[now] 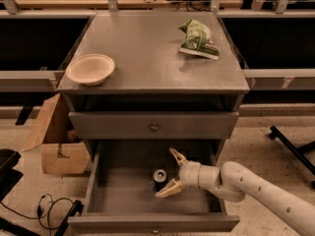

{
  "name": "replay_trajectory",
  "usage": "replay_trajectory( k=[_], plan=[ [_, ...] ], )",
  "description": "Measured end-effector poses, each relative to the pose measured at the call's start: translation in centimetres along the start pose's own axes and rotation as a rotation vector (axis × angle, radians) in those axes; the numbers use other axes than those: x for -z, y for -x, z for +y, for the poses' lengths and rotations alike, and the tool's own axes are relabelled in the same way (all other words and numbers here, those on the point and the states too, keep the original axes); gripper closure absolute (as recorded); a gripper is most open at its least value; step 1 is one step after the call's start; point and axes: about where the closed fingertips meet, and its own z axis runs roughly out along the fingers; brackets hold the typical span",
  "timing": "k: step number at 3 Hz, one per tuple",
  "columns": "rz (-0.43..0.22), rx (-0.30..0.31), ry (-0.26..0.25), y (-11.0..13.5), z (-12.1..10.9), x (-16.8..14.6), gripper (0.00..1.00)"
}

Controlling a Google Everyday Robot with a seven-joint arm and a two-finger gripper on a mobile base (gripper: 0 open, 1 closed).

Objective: Pick pepsi can from middle drawer and place on counter

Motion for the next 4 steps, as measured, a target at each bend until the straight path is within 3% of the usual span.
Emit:
replay_trajectory(
  k=[1, 2, 3, 4],
  plan=[
    [0.003, -0.012, 0.047, -2.0, 0.9, -3.0, 0.0],
    [0.021, -0.031, 0.071, -4.3, 1.4, -4.9, 0.15],
    [0.044, -0.064, 0.09, -6.6, 2.1, -6.4, 0.38],
    [0.052, -0.087, 0.104, -6.9, 2.4, -6.9, 0.61]
  ],
)
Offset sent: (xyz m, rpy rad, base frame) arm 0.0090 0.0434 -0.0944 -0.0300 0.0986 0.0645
